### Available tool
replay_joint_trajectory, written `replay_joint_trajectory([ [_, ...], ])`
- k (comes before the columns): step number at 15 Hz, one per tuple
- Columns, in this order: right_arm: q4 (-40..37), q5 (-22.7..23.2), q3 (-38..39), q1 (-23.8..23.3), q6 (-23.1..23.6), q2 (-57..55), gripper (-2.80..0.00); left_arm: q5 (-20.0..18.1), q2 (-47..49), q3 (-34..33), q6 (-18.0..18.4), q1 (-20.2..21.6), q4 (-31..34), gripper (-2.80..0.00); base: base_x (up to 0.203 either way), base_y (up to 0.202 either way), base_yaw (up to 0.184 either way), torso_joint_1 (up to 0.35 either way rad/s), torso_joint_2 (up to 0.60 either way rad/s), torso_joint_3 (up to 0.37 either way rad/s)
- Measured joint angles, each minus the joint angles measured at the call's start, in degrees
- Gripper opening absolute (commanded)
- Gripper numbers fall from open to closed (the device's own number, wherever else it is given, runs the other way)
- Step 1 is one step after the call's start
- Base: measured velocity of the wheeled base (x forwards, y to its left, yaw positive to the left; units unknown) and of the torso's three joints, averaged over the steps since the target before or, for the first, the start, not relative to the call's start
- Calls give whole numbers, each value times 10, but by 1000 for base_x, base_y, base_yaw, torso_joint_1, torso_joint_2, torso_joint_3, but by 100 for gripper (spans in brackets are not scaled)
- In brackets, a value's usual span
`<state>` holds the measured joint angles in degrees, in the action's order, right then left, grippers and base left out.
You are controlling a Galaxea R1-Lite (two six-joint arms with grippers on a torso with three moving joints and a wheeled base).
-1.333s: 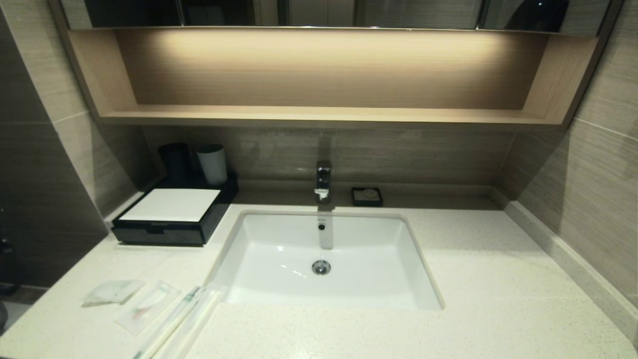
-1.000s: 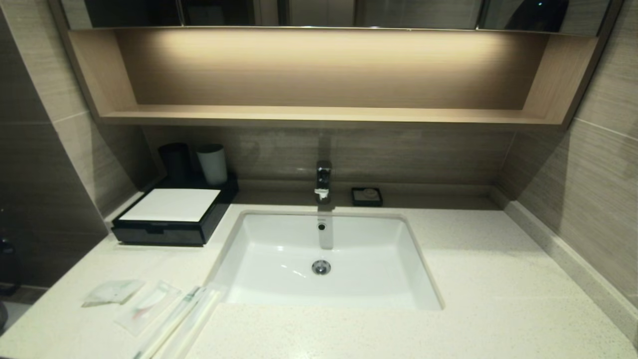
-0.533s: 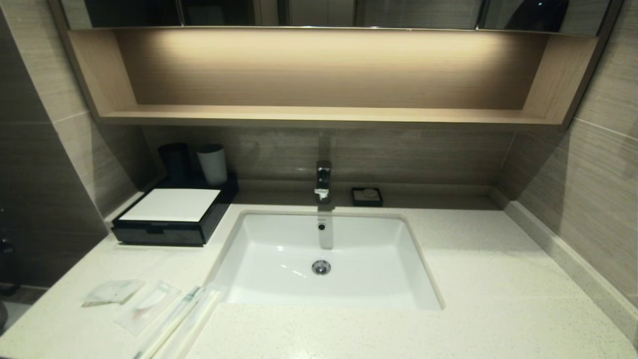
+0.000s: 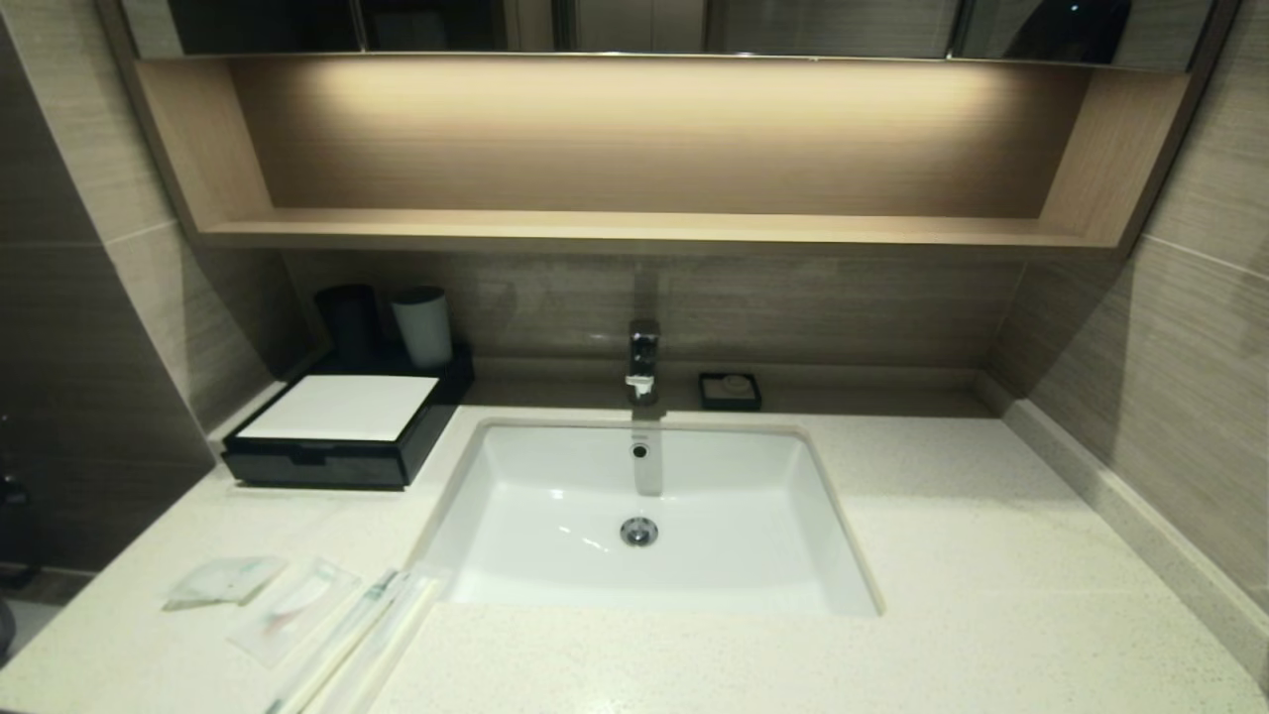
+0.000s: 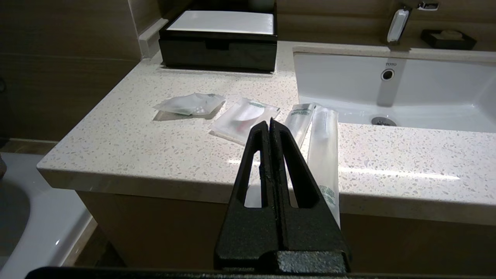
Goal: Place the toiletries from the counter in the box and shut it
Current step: Open the drawer
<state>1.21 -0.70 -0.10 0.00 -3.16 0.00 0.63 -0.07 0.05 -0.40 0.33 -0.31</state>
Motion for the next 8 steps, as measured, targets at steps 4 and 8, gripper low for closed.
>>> replay_joint_trajectory([
  [4, 0, 0, 0, 0, 0, 0, -280, -4, 6, 97, 2, 0, 87, -280, 0, 0, 0, 0, 0, 0],
  [8, 0, 0, 0, 0, 0, 0, -280, 2, 129, 231, -7, 0, 171, -280, 0, 0, 0, 0, 0, 0],
])
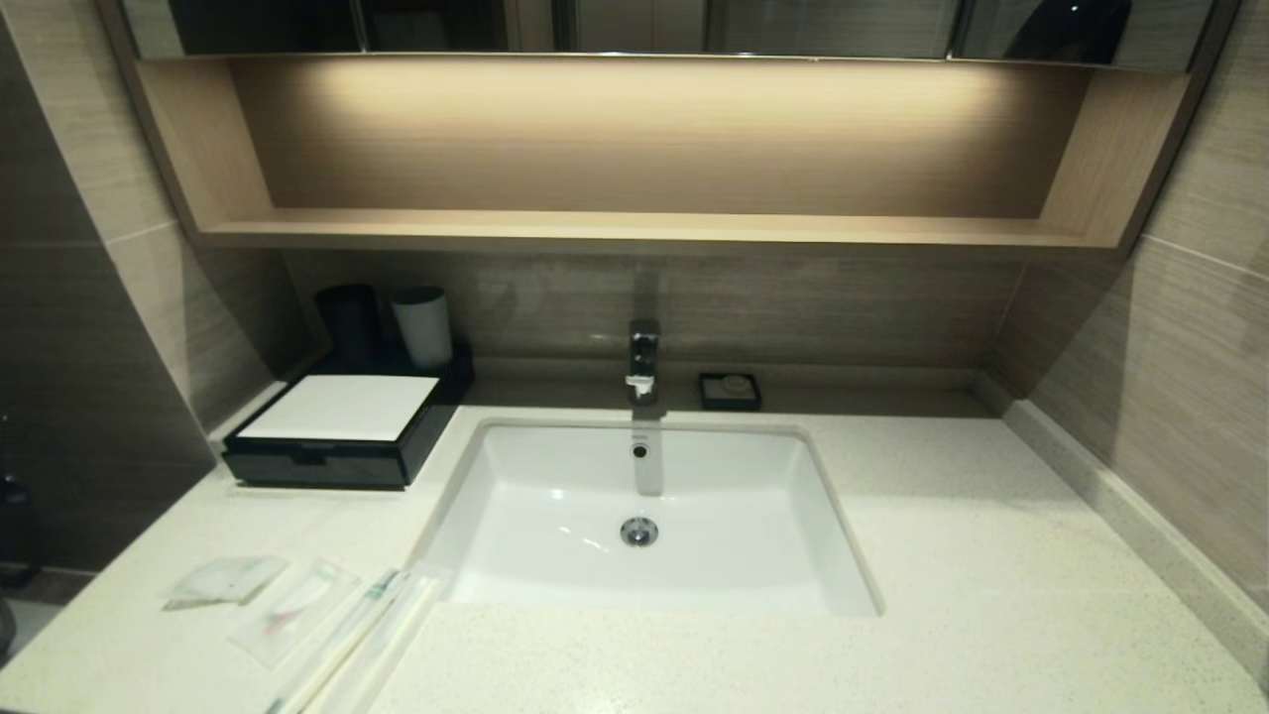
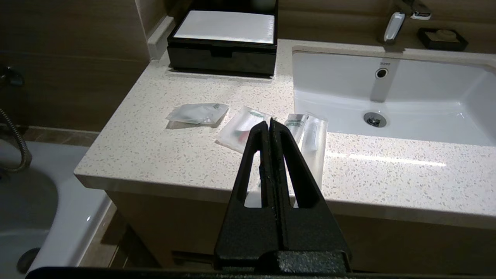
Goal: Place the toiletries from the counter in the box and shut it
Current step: Open the drawer
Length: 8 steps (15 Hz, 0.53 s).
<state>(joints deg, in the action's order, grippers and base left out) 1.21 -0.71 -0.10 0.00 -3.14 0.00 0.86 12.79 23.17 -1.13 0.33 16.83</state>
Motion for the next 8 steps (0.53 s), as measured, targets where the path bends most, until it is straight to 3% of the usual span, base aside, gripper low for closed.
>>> replay_joint_trajectory([
  [5, 0, 0, 0, 0, 0, 0, -280, 34, 254, 161, -1, 3, 70, -280, 0, 0, 0, 0, 0, 0],
  [8, 0, 0, 0, 0, 0, 0, -280, 41, 336, 209, 15, 1, 85, -280, 0, 0, 0, 0, 0, 0],
])
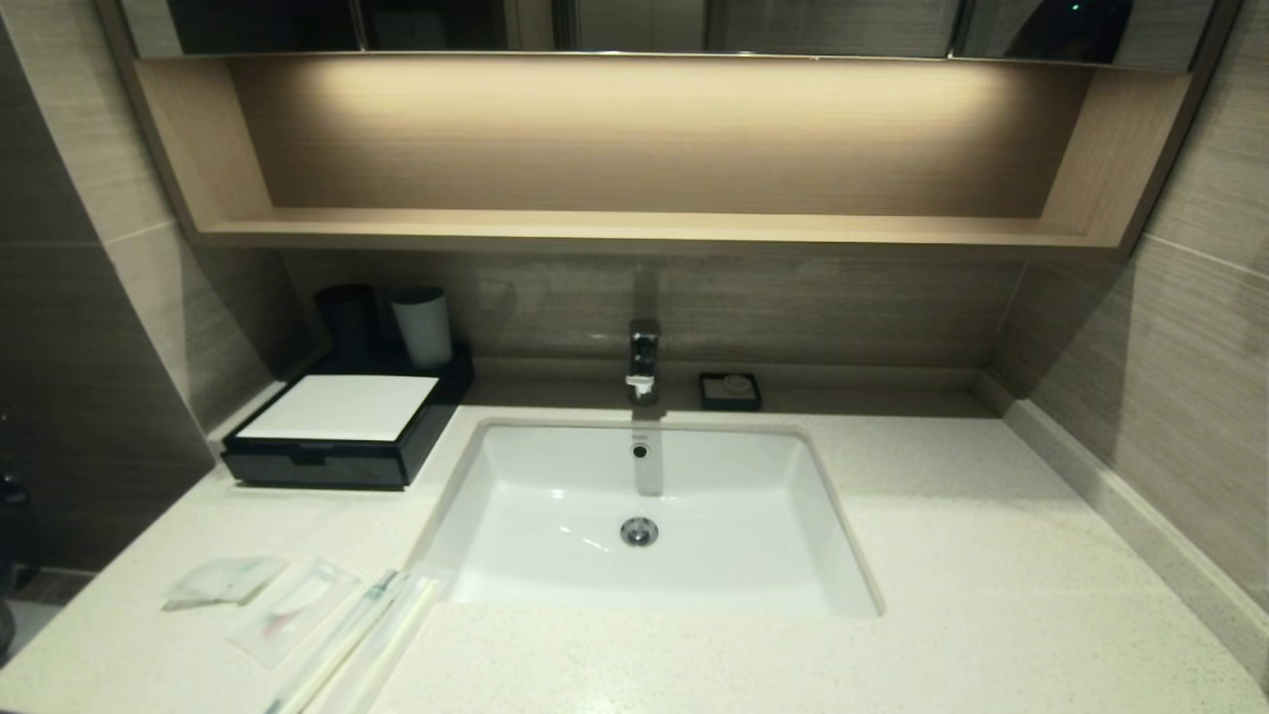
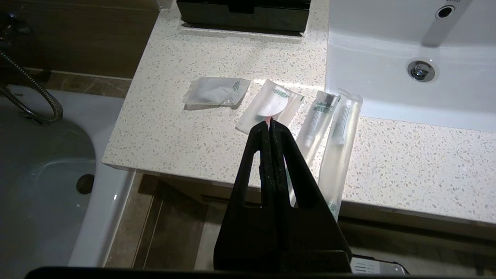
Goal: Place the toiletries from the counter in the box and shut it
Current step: Open the drawer
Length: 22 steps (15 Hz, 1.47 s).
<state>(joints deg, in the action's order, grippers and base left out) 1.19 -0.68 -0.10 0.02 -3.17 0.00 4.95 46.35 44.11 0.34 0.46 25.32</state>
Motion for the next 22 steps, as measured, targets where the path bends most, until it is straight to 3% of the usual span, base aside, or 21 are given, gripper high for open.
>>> replay_joint_trajectory([
  [7, 0, 0, 0, 0, 0, 0, -280, 1, 165, 24, 8, 20, -139, -280, 0, 0, 0, 0, 0, 0],
  [14, 0, 0, 0, 0, 0, 0, -280, 4, 253, 21, 17, 38, -141, -280, 0, 0, 0, 0, 0, 0],
  [22, 0, 0, 0, 0, 0, 0, -280, 3, 413, 93, 17, 40, -144, -280, 0, 0, 0, 0, 0, 0],
])
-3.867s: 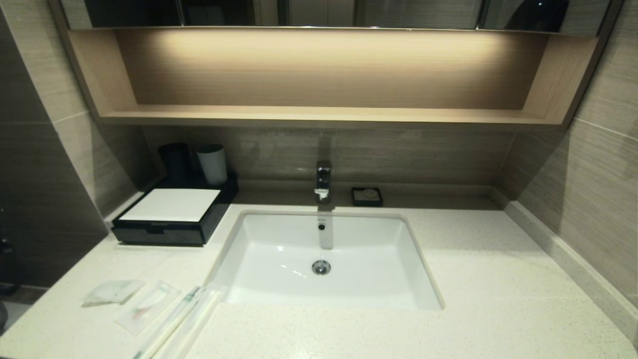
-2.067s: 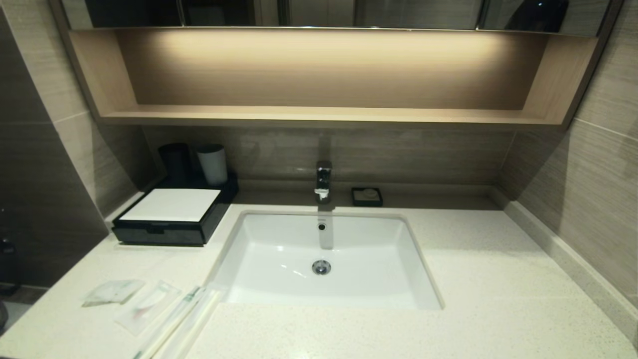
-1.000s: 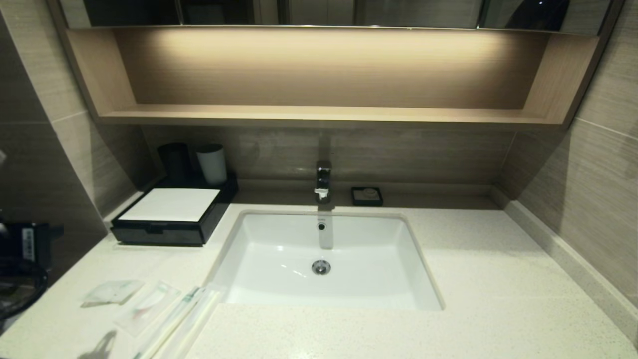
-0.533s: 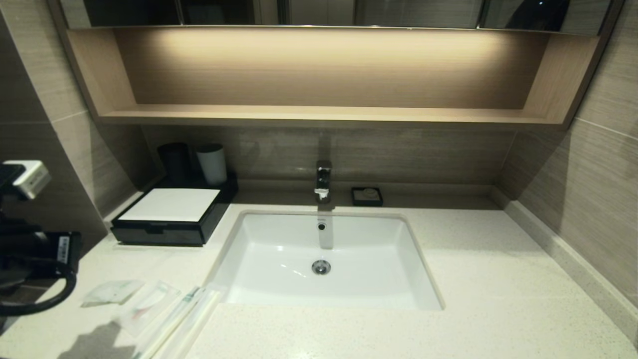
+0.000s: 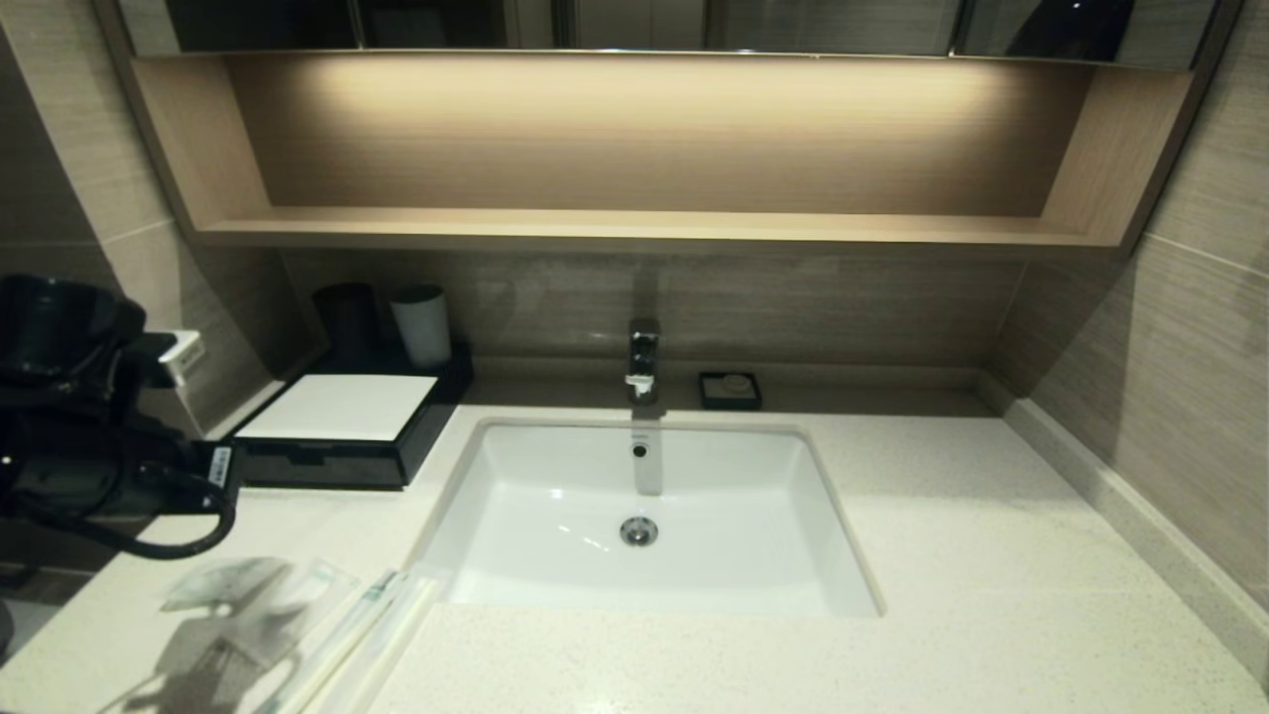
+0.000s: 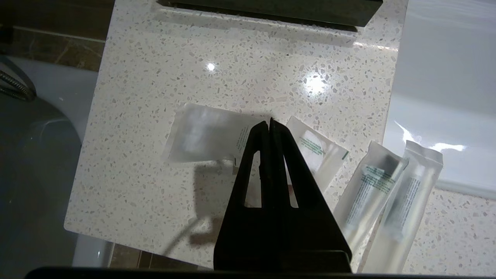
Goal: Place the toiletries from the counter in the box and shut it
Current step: Open the drawer
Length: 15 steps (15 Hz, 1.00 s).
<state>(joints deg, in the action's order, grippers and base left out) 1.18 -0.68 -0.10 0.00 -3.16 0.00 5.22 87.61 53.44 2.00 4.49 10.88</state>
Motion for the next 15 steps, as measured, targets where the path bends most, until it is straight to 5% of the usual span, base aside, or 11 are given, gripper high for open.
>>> replay_joint_trajectory([
  [15, 0, 0, 0, 0, 0, 0, -280, 1, 201, 128, -2, 0, -35, -280, 0, 0, 0, 0, 0, 0],
])
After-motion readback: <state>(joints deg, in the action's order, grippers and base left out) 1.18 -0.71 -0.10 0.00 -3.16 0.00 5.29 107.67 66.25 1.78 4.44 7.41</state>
